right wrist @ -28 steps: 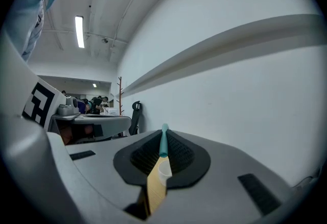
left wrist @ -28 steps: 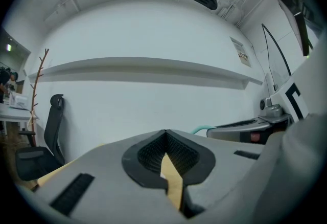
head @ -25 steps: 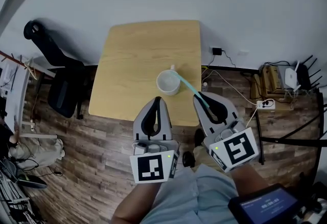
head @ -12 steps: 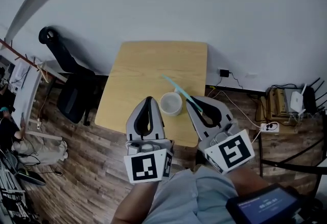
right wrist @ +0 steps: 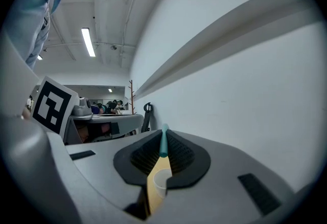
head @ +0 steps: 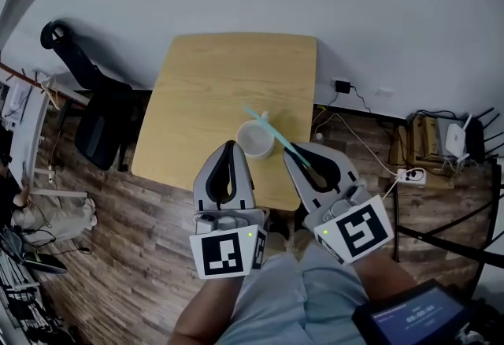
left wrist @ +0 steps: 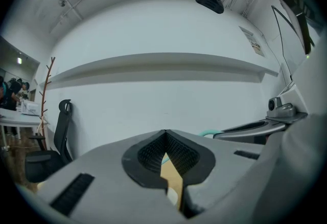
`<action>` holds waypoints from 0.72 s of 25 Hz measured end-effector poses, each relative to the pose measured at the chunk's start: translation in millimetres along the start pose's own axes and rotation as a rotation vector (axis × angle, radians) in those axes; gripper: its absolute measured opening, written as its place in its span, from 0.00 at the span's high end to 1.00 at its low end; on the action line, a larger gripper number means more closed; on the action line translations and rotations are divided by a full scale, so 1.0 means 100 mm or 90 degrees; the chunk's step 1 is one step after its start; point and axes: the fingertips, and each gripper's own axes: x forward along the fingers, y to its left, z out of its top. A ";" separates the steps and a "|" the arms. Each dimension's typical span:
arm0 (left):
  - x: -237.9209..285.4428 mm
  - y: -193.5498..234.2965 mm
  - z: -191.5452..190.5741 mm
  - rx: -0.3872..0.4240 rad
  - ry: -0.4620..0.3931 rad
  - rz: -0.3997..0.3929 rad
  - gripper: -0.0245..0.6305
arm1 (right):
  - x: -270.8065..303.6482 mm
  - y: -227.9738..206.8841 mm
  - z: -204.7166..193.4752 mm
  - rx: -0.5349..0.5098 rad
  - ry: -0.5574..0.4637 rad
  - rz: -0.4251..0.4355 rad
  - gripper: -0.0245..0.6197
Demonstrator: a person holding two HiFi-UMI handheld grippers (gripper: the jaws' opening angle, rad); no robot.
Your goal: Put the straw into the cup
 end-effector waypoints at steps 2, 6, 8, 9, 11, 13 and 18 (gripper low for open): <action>0.00 0.02 -0.12 0.002 0.017 0.003 0.97 | 0.01 0.01 -0.12 0.005 0.018 0.000 0.94; -0.04 0.14 -0.35 -0.003 0.045 0.014 0.97 | 0.04 0.02 -0.37 0.022 0.049 -0.002 0.94; -0.06 0.21 -0.46 -0.010 0.058 0.019 0.97 | 0.07 0.04 -0.54 0.034 0.066 -0.004 0.94; -0.07 0.23 -0.51 -0.012 0.065 0.020 0.97 | 0.09 0.04 -0.62 0.040 0.076 -0.004 0.94; -0.07 0.24 -0.61 -0.015 0.081 0.019 0.97 | 0.13 0.02 -0.78 0.049 0.093 -0.005 0.94; -0.06 0.25 -0.72 -0.018 0.097 0.018 0.97 | 0.17 0.01 -0.93 0.059 0.109 -0.006 0.93; -0.08 0.28 -0.99 -0.027 0.132 0.012 0.97 | 0.31 0.00 -1.23 0.080 0.134 -0.007 0.93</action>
